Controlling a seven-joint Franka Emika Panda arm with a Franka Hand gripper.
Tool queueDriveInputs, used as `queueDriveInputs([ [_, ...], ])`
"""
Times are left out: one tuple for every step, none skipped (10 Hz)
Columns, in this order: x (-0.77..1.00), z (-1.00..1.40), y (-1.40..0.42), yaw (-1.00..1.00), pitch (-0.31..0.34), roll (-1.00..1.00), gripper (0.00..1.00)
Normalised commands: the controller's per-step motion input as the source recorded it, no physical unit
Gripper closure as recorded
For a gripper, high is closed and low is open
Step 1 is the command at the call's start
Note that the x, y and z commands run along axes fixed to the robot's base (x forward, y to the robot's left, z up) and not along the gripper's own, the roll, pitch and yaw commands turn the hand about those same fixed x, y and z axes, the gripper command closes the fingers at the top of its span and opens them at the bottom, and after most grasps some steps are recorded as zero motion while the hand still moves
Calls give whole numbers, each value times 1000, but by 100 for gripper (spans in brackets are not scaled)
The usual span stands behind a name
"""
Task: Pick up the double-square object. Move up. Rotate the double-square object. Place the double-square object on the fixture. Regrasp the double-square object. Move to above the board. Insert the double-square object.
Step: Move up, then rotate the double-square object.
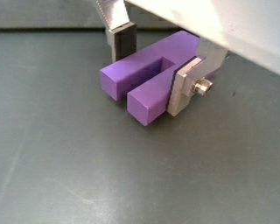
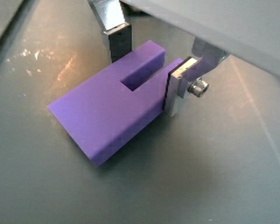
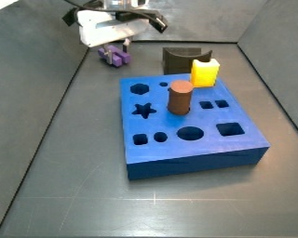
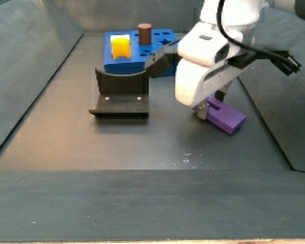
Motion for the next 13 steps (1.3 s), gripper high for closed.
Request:
queueDriveInputs([
  [-52,921,3,-18,45,12,100],
  [-40,815,11,-22,53,29,100],
  [-30,658,12,-23,65,52,100],
  [-29,580,13,-25,68,65,100],
  [-32,420,11,-23,69,88,100],
  [-35,308,8,-19,68,102,100],
  [232,0,255,0,0,0,100],
  [250,-140,242,20,-11,6,100],
  [200,-172,174,4,14,-4,100],
  [0,0,0,-1000,0,0,100],
  [-71,65,-40,-1000,-1,-1,100],
  [-76,83,-36,-1000,-2,-1,100],
  [-56,65,-23,-1000,-1,-1,100],
])
